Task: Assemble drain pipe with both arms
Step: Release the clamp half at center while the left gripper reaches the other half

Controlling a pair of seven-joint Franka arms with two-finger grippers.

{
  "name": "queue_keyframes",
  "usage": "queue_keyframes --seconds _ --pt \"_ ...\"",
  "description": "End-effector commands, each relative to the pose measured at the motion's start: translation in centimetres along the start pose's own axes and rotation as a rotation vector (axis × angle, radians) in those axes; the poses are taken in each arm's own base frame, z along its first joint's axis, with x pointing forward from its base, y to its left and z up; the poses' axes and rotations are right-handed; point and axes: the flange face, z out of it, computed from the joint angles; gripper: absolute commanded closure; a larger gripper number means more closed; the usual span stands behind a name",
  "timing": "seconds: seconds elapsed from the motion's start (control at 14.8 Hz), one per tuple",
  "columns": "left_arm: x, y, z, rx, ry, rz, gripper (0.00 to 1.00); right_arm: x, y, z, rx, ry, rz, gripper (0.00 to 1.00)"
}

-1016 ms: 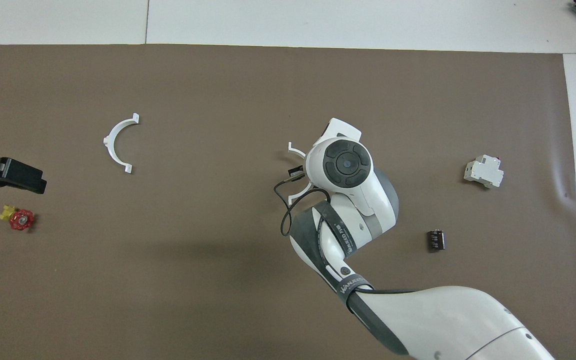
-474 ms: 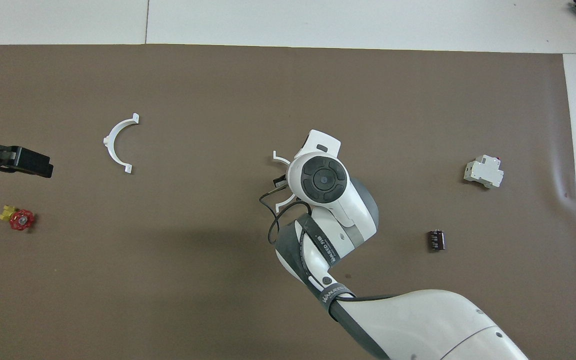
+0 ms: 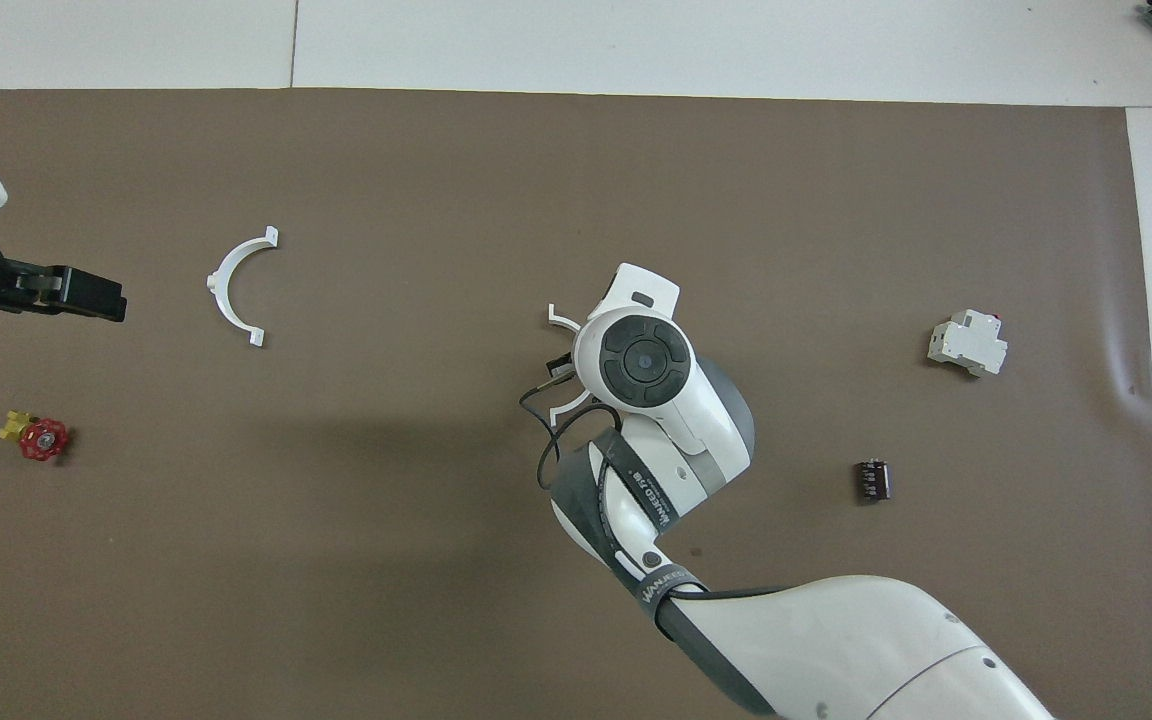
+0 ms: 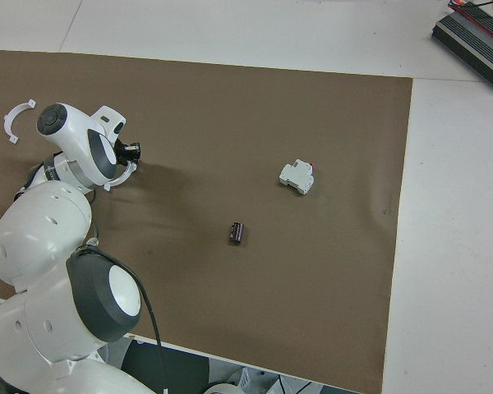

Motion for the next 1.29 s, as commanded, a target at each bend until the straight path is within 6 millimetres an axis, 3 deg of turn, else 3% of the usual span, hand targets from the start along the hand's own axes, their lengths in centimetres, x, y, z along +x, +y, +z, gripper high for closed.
queue_keyframes --seconds 0.0,0.14,0.34,0.54,0.81,1.08,1.22 --pt "2.0 -0.2 3.7 -0.014 0.044 -0.006 0.06 0.9 0.5 -2.5 -0.007 0.06 0.05 0.0" --pt "3.3 -0.4 6.6 -0.018 0.052 -0.013 0.06 2.0 2.5 -6.3 -0.001 0.103 0.116 0.0" --pt "5.6 -1.1 10.6 -0.004 0.093 -0.022 0.06 3.2 9.0 -12.4 -0.014 0.122 0.221 0.0" --pt "7.1 -2.5 14.9 -0.002 0.107 -0.044 0.1 2.9 15.8 -17.8 -0.04 0.09 0.331 0.0" --pt "6.4 -2.5 18.3 0.0 0.101 -0.045 0.18 0.1 25.8 -24.5 -0.09 -0.024 0.481 0.0" --pt "4.8 -1.9 21.2 -0.004 0.1 -0.048 0.2 -4.6 31.1 -30.8 -0.103 -0.139 0.542 0.0" --pt "4.0 -1.8 21.7 -0.008 0.085 -0.055 0.26 -5.6 32.5 -34.0 -0.068 -0.146 0.479 0.0"
